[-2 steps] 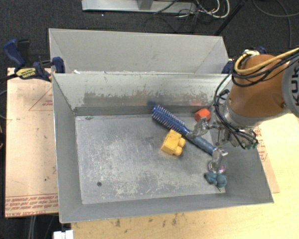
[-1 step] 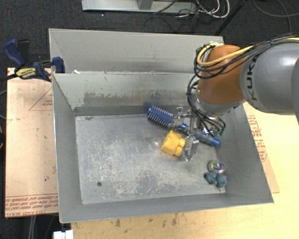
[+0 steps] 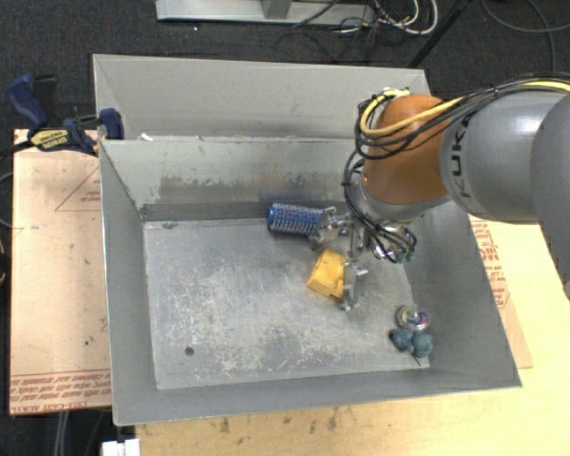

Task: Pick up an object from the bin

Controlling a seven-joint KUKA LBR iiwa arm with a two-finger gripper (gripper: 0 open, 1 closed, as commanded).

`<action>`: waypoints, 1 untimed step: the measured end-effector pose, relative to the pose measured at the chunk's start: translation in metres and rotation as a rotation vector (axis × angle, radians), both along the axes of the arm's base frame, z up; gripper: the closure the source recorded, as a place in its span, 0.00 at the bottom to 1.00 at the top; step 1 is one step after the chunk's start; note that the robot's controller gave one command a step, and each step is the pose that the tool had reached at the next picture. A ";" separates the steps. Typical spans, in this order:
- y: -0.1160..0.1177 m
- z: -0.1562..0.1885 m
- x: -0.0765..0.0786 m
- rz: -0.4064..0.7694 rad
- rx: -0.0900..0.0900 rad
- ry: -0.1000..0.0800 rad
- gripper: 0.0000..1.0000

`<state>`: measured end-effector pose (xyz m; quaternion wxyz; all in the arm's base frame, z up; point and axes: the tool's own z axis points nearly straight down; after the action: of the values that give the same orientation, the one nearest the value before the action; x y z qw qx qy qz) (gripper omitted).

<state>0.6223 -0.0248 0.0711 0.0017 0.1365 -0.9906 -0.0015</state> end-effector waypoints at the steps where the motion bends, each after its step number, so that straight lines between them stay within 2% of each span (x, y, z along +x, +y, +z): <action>1: 0.000 0.004 0.004 -0.001 0.001 -0.020 1.00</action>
Offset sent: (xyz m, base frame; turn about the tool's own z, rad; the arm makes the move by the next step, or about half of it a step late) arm 0.0000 0.0000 0.0000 0.0000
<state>0.6264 -0.0248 0.0748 -0.0082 0.1359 -0.9907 -0.0005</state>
